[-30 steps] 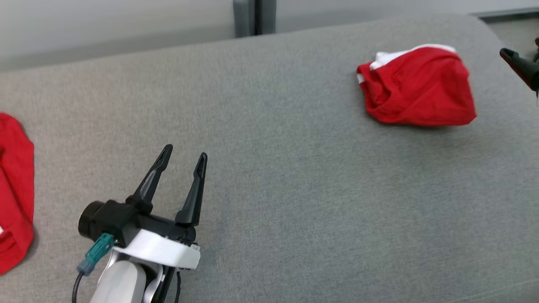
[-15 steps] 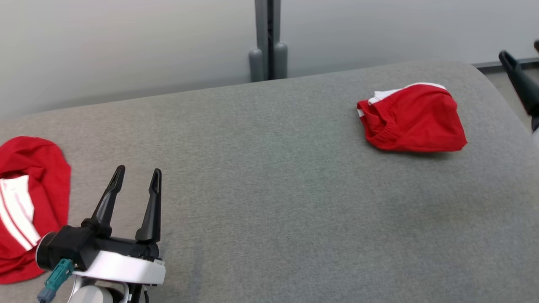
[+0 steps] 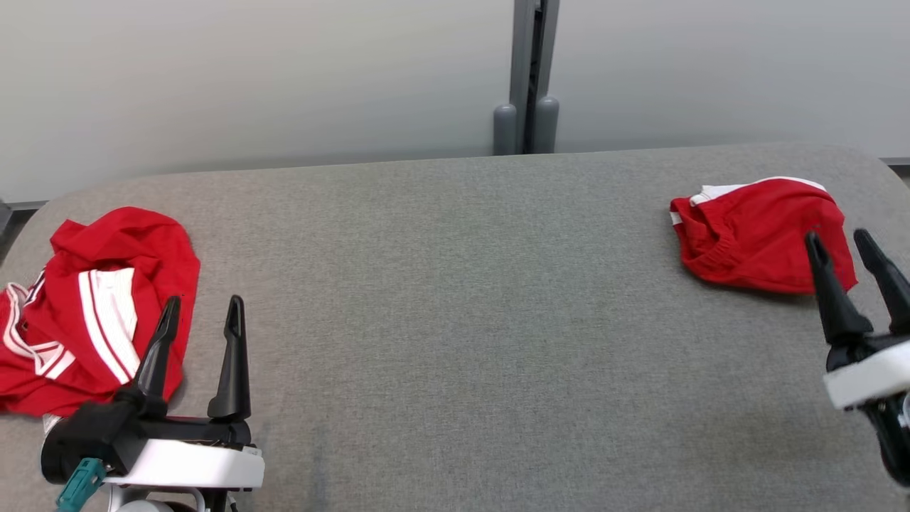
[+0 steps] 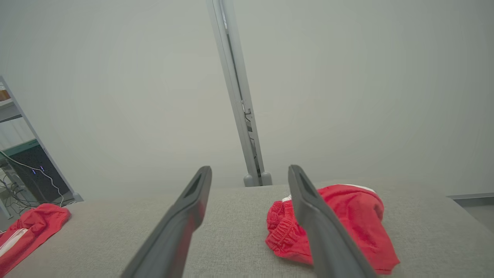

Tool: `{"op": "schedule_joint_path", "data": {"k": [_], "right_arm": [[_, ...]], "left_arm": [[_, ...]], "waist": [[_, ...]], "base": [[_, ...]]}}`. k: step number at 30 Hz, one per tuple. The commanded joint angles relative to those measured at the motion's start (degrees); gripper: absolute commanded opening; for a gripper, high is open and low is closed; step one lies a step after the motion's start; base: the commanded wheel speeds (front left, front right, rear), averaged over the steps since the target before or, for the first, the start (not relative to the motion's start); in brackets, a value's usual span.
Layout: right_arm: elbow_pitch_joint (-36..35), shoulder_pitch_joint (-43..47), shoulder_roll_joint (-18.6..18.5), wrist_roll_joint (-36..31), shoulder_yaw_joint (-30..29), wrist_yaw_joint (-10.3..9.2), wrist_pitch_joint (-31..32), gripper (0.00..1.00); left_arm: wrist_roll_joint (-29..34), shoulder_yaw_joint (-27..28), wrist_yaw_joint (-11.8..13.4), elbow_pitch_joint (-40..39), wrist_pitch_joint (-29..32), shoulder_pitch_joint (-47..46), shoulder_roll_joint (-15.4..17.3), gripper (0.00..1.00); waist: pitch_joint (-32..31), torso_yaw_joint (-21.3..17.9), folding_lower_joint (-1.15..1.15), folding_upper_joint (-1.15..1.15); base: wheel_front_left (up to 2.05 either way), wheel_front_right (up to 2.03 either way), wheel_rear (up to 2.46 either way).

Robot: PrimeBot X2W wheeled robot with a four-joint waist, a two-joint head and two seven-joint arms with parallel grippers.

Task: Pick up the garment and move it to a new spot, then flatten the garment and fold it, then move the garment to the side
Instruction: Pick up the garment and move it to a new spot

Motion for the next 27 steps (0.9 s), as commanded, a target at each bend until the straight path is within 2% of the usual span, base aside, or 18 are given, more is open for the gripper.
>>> {"op": "schedule_joint_path", "data": {"k": [1,7,15,23,27], "right_arm": [[-1.42,2.11,1.24,-2.88,-2.64,0.02,-0.57,1.00],[-6.96,10.30,10.81,-13.89,-11.26,0.02,-0.50,1.00],[-9.76,16.27,18.30,-24.77,-15.59,0.02,-0.52,1.00],[-9.92,17.05,21.02,-28.00,-15.20,0.02,-0.52,1.00],[-9.86,17.20,20.95,-29.22,-15.12,0.02,-0.53,1.00]], "left_arm": [[0.41,0.50,0.02,-0.13,-0.04,0.45,-0.26,1.00],[2.32,1.68,-0.88,0.40,-0.03,1.18,-1.37,1.00],[3.99,1.71,-1.48,1.14,-0.04,2.36,-2.66,1.00],[6.84,0.54,-1.58,1.94,-0.04,2.89,-3.05,1.00],[7.29,0.13,-1.72,2.48,-0.04,2.98,-3.14,1.00]], "waist": [[-0.09,0.43,0.00,0.00],[-0.14,0.84,0.00,0.00],[-0.82,1.17,0.00,0.00],[-0.84,1.17,0.00,0.00],[-0.74,1.31,0.00,0.00]], "base": [[0.00,0.00,0.00],[0.00,0.00,0.00],[0.00,0.00,0.00],[0.00,0.00,0.00],[0.00,0.00,0.00]]}}
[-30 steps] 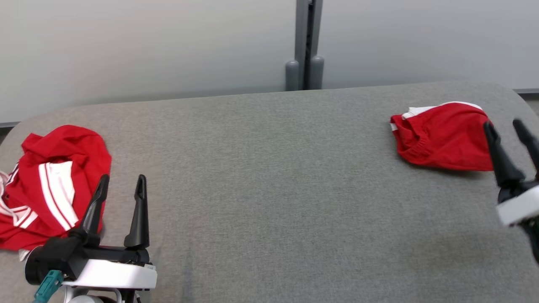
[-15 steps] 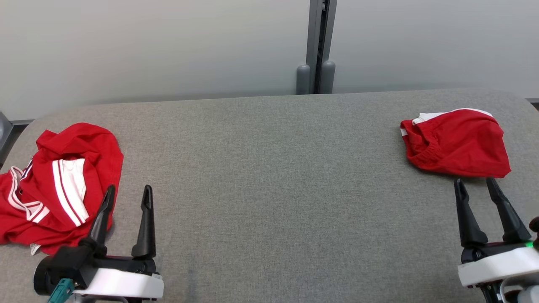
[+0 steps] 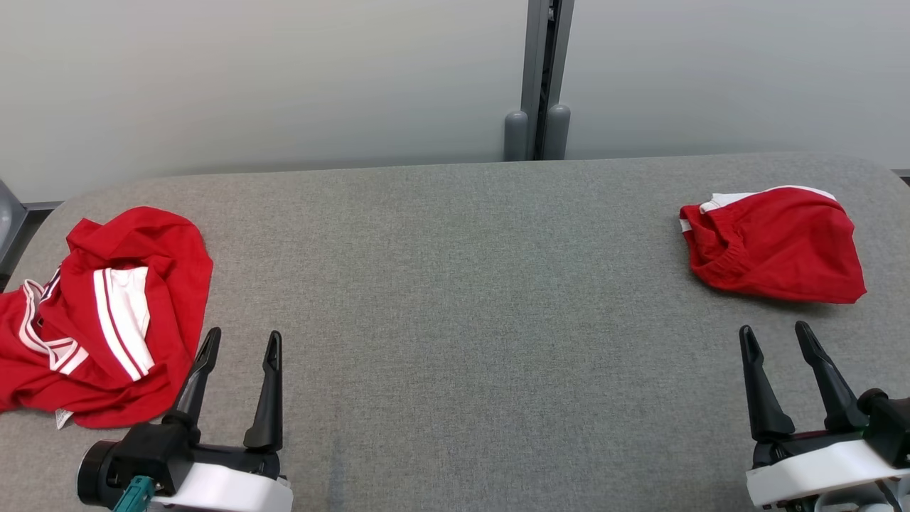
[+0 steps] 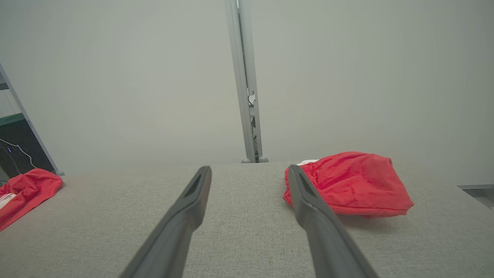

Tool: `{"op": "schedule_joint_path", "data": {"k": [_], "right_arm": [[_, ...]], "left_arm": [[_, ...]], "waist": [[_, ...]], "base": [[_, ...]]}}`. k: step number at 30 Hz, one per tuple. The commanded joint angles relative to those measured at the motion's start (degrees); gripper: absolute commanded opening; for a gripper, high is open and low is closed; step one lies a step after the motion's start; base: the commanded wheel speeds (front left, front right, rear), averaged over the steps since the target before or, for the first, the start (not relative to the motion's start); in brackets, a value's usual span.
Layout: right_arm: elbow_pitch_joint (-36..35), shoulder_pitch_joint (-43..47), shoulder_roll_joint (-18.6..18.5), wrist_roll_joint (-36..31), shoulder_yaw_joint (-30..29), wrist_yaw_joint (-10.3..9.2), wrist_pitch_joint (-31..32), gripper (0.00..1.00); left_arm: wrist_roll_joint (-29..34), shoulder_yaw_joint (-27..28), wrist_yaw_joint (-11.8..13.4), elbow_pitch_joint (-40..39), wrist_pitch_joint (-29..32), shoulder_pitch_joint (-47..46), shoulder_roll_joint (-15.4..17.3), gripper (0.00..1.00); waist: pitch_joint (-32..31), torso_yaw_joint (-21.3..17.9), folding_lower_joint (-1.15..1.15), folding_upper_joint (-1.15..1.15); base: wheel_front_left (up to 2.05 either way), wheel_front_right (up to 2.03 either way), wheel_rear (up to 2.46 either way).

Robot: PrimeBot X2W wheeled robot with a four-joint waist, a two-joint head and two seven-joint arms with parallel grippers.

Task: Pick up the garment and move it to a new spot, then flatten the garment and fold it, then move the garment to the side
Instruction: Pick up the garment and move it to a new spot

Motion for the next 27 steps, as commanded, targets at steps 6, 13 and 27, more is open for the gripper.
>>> {"op": "schedule_joint_path", "data": {"k": [6,13,27], "right_arm": [[-0.60,0.25,0.22,-1.53,-0.93,0.02,-0.36,1.00],[-0.25,0.04,0.26,-1.80,-0.99,0.02,-0.36,1.00],[0.18,-0.47,0.41,-1.41,-1.27,0.02,-0.37,1.00]], "left_arm": [[0.25,-0.24,0.22,0.74,-0.04,0.30,0.11,1.00],[-0.50,-0.66,0.41,1.23,-0.04,-0.28,0.11,1.00],[-1.07,-1.41,0.67,1.92,-0.04,-1.29,0.11,1.00]], "waist": [[-0.01,0.08,0.00,0.00],[0.08,0.12,0.00,0.00],[0.04,0.78,0.00,0.00]], "base": [[0.00,0.00,0.00],[0.00,0.00,0.00],[0.00,0.00,0.00]]}}
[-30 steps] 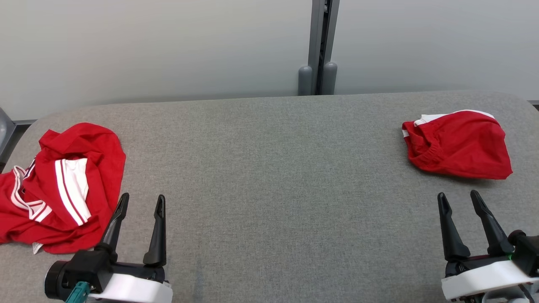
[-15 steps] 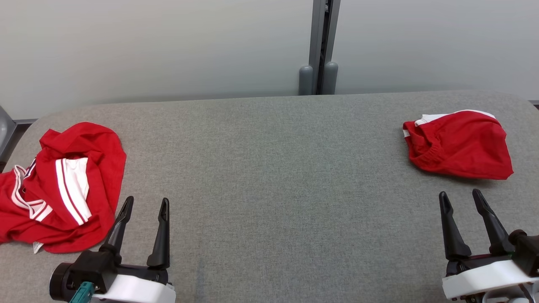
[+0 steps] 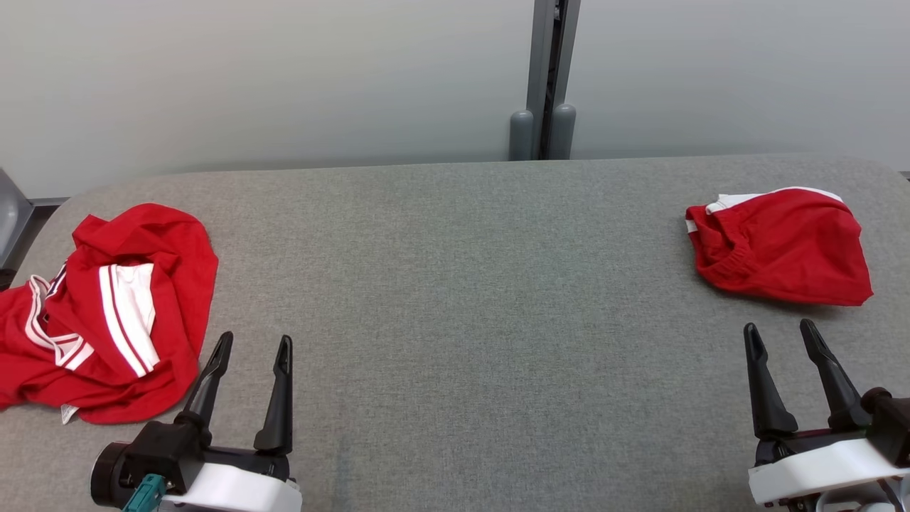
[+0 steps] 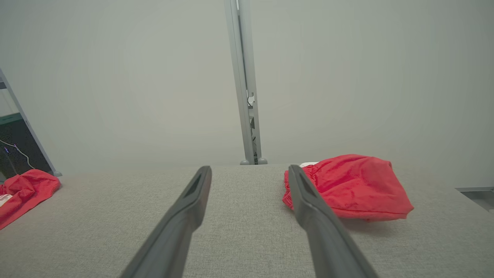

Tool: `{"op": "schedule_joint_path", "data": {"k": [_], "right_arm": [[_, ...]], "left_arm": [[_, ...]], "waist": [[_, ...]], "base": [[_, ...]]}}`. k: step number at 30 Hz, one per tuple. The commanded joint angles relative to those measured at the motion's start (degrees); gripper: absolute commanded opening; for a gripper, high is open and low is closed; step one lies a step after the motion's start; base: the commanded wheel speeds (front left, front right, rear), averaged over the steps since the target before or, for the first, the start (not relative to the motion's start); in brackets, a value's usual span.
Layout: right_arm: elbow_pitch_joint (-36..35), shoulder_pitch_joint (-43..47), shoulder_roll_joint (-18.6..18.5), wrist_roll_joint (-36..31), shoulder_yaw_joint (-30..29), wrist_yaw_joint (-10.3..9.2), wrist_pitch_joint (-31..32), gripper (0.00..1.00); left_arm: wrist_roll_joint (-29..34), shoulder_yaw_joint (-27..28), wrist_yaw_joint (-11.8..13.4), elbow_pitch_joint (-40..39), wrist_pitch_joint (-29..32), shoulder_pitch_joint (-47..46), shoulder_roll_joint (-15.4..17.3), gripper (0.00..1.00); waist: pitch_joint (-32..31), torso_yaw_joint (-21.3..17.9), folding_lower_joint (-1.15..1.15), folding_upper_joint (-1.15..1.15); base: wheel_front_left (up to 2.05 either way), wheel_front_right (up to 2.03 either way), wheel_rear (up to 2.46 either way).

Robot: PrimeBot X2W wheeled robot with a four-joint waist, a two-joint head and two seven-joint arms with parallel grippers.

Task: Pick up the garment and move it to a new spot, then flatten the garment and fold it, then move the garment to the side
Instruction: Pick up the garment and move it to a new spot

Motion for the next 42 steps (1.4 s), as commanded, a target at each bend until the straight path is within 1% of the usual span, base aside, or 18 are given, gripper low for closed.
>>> {"op": "schedule_joint_path", "data": {"k": [1,10,17,34,38,42], "right_arm": [[0.29,-0.27,-0.11,-0.12,-0.02,0.02,-0.37,1.00],[0.54,-0.05,-0.12,0.21,0.62,0.02,-0.37,1.00],[1.23,-0.50,-0.35,0.54,1.96,0.02,-0.37,1.00],[2.94,-0.97,-0.82,1.58,5.85,0.02,-0.37,1.00],[3.21,-1.31,-0.77,1.65,6.63,0.02,-0.37,1.00],[3.61,-1.60,-0.58,1.85,7.63,0.02,-0.37,1.00]], "left_arm": [[-0.49,0.02,0.28,0.24,-0.04,-1.05,0.16,1.00],[0.46,0.71,0.49,0.55,-0.04,-1.27,0.17,1.00],[0.91,1.74,0.28,0.91,-0.04,-1.26,0.17,1.00],[0.57,1.97,0.54,1.99,-0.04,-0.66,0.16,1.00],[0.77,2.39,0.76,2.12,-0.04,-0.48,0.16,1.00],[0.98,2.53,0.66,2.39,-0.04,-0.43,0.14,1.00]], "waist": [[-0.11,0.50,0.00,0.00],[-0.63,4.52,0.00,0.00],[-0.52,9.29,0.00,0.00],[-0.99,21.82,0.00,0.00],[-1.09,24.12,0.00,0.00],[-1.15,25.62,0.00,0.00]], "base": [[0.00,0.00,0.00],[0.00,0.00,0.00],[0.00,0.00,0.00],[0.00,0.00,0.00],[0.00,0.00,0.00],[0.00,0.00,0.00]]}}
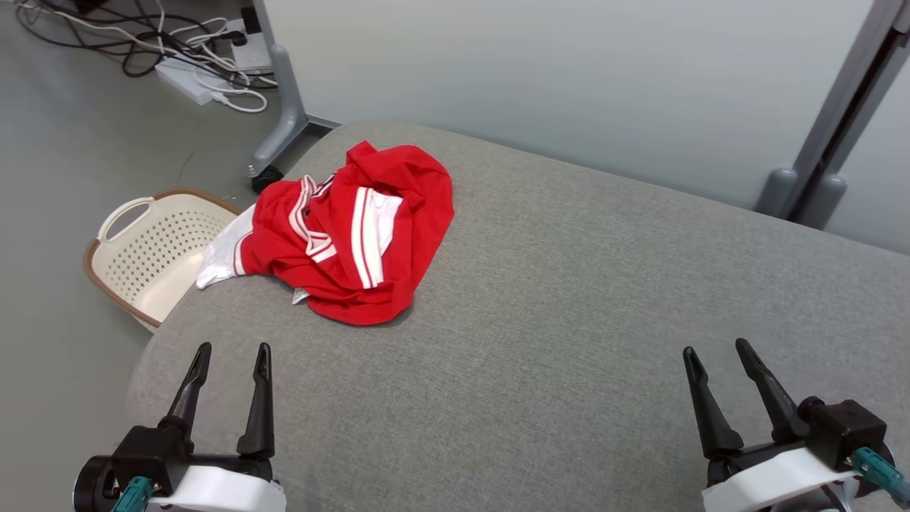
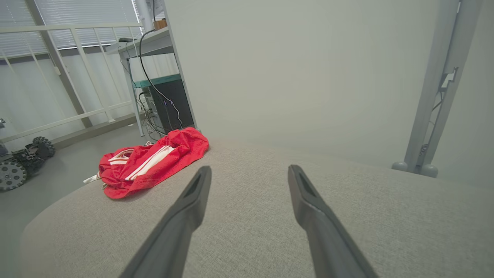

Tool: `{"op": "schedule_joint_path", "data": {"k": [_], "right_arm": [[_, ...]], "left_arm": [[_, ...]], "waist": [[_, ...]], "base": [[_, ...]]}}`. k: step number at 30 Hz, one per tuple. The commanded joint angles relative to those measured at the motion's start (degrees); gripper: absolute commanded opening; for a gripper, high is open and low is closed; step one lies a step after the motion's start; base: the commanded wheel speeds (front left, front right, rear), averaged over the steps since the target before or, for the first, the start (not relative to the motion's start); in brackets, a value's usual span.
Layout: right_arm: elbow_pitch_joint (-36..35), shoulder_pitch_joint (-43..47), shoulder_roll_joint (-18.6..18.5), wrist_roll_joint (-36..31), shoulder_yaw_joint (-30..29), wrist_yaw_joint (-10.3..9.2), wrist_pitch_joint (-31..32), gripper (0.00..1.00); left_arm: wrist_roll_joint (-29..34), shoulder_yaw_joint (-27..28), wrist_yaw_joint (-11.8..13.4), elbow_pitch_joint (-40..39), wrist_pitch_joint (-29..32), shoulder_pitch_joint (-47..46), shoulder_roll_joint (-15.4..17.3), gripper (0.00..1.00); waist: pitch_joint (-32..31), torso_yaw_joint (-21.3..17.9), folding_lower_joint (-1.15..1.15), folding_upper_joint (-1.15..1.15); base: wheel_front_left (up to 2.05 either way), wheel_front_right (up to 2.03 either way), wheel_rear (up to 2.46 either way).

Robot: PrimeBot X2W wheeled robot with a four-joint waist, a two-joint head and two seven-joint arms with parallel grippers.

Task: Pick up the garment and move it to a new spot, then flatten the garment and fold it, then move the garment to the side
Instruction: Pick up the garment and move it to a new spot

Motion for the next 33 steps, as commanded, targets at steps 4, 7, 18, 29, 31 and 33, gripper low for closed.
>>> {"op": "schedule_joint_path", "data": {"k": [4,7,18,29,31,33], "right_arm": [[0.36,-0.94,0.04,0.20,0.41,0.02,-0.37,1.00],[0.39,-0.99,0.08,0.24,0.64,0.02,-0.37,1.00],[0.99,-2.17,0.58,0.62,1.91,0.02,-0.37,1.00],[1.92,-4.47,1.26,1.06,3.37,0.02,-0.36,1.00],[2.14,-5.61,1.38,1.17,3.82,0.02,-0.36,1.00],[2.27,-6.09,1.32,1.18,4.09,0.02,-0.36,1.00]], "left_arm": [[0.34,0.14,0.18,-0.18,-0.04,-0.44,0.15,1.00],[0.28,0.38,0.26,-0.34,-0.04,-0.45,0.16,1.00],[-0.28,1.01,-0.67,0.11,-0.04,-3.94,1.47,1.00],[-5.29,-1.46,-2.83,4.23,16.93,-21.57,10.38,1.00],[-7.73,-1.46,-3.01,6.90,23.80,-27.15,12.78,1.00],[-8.84,-1.42,-3.08,9.39,27.95,-30.41,14.64,1.00]], "waist": [[0.16,1.28,0.00,0.00],[0.35,1.38,0.00,0.00],[1.49,-1.22,0.00,0.00],[2.83,-5.73,0.00,0.00],[4.01,-7.40,0.00,0.00],[4.97,-8.49,0.00,0.00]], "base": [[0.00,0.00,0.00],[0.00,0.00,0.00],[0.00,0.00,0.00],[0.00,0.00,0.00],[0.00,0.00,0.00],[0.00,0.00,0.00]]}}
